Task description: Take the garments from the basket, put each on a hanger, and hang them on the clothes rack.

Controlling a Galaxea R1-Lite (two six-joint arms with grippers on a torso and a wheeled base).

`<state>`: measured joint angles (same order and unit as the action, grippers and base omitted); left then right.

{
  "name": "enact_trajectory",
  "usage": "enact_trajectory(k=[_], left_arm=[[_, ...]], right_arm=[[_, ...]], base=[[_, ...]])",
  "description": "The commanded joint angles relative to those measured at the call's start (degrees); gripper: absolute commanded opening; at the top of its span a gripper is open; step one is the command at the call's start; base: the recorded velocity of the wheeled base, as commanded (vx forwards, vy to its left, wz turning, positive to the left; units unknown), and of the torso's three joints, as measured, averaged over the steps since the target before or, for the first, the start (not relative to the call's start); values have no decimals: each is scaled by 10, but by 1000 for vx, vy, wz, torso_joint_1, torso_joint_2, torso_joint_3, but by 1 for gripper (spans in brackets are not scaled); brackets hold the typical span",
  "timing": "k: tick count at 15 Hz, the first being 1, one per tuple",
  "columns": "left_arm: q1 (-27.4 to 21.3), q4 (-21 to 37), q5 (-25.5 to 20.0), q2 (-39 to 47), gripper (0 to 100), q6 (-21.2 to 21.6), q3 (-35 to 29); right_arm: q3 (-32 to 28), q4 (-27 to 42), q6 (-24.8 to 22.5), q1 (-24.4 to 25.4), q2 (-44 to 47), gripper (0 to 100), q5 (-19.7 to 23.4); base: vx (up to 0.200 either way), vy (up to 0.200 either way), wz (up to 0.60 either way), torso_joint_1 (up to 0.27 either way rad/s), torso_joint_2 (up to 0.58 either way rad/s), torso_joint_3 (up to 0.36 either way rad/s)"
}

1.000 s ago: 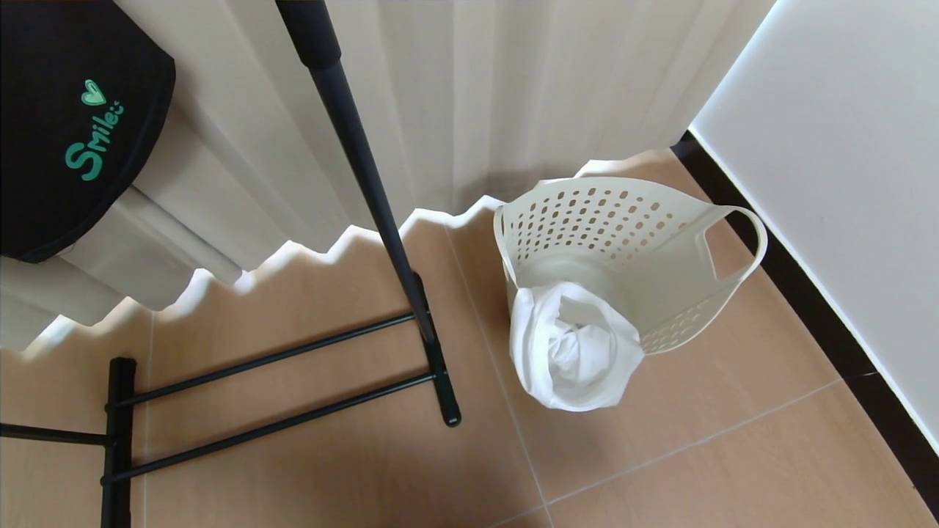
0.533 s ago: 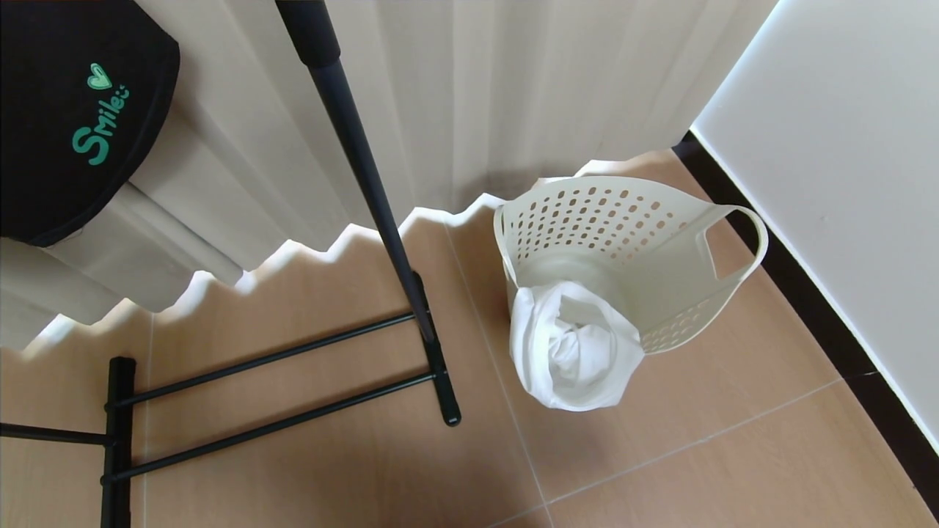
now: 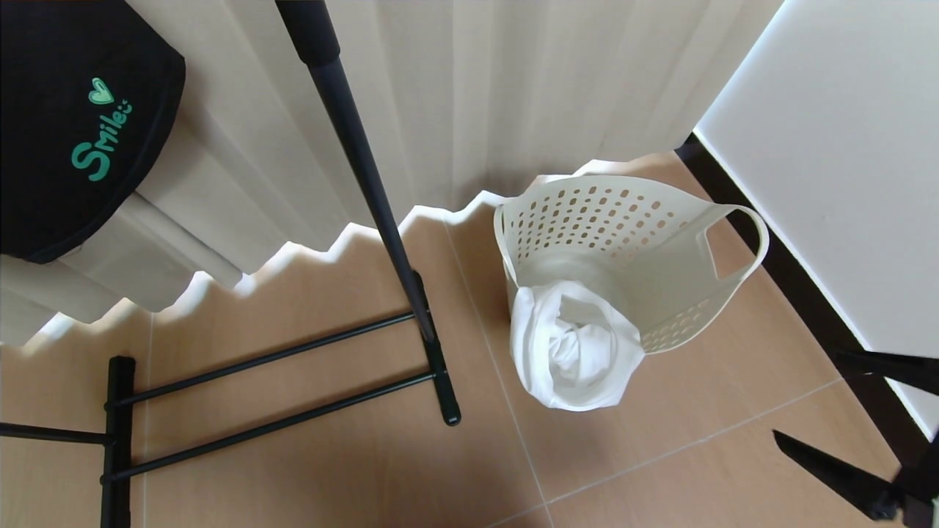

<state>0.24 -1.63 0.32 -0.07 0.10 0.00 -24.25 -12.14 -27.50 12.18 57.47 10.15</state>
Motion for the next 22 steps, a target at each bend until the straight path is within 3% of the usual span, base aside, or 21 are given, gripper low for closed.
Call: enact_trajectory(k=[1, 3, 6, 11, 16, 22], left_arm=[[0, 0, 0, 1, 100, 0, 0], [0, 0, 0, 1, 100, 0, 0], [0, 0, 0, 1, 100, 0, 0], [0, 0, 2, 1, 100, -4, 0], [0, 0, 2, 1, 100, -4, 0], [0, 0, 2, 1, 100, -4, 0]], right_arm=[[-142, -30, -107, 56, 239, 100, -41], [-228, -30, -152, 83, 338, 100, -81], [-318, -36, -156, 97, 454, 100, -183], [-395, -129, -154, 109, 600, 100, -300], [-448, -142, -154, 109, 642, 100, -307], [-473, -144, -138, 109, 669, 100, -284]], base=[[0, 0, 0, 0, 0, 0], [0, 0, 0, 0, 0, 0], [0, 0, 0, 0, 0, 0], [0, 0, 0, 0, 0, 0], [0, 0, 0, 0, 0, 0], [0, 0, 0, 0, 0, 0]])
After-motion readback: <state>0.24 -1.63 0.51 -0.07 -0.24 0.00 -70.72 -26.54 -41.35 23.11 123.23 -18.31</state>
